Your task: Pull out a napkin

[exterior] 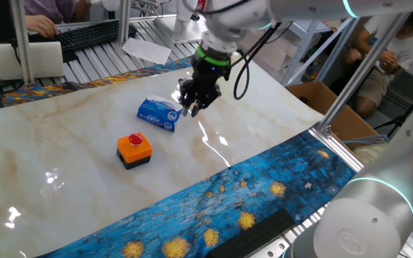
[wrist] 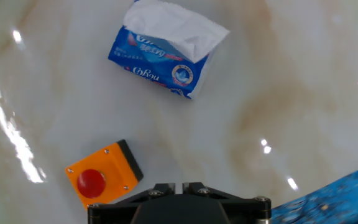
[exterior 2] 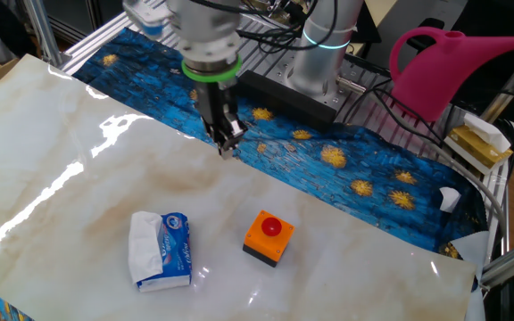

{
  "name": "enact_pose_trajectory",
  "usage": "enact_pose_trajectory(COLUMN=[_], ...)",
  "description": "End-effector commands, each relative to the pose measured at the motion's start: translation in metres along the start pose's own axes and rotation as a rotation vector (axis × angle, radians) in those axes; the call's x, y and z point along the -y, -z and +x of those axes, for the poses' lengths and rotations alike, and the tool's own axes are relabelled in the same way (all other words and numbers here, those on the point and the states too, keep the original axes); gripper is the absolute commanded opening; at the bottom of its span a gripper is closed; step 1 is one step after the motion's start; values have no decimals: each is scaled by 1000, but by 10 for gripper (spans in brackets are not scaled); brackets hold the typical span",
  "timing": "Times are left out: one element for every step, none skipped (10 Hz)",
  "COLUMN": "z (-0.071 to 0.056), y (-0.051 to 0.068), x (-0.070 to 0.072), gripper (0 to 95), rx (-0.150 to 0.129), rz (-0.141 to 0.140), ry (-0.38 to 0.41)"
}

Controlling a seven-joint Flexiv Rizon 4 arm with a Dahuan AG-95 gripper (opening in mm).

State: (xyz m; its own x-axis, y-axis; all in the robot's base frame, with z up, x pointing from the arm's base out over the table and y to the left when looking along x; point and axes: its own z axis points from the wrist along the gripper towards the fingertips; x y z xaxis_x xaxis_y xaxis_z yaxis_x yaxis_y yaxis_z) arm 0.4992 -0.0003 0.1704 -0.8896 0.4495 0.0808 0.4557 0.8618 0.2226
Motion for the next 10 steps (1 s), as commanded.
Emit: enact_pose_trajectory(z=[0,0,0,0,0,0,0,0,0,0], y=[-1,-1,-1,-1,-1,-1,-1,-1,-1,-1], x=[0,0,0,0,0,0,0,0,0,0], gripper=[0,0,0,0,0,0,0,0,0,0], rx=[-54,-64,-75,-84,-84,-85,-84,-84,-85,-85], rz=[-129,-146,-165,-180,-181,-181,-182,-182,-183,-183], ry=[-115,-116,-119,-120,-120,-120,-117,-113,-112,-113])
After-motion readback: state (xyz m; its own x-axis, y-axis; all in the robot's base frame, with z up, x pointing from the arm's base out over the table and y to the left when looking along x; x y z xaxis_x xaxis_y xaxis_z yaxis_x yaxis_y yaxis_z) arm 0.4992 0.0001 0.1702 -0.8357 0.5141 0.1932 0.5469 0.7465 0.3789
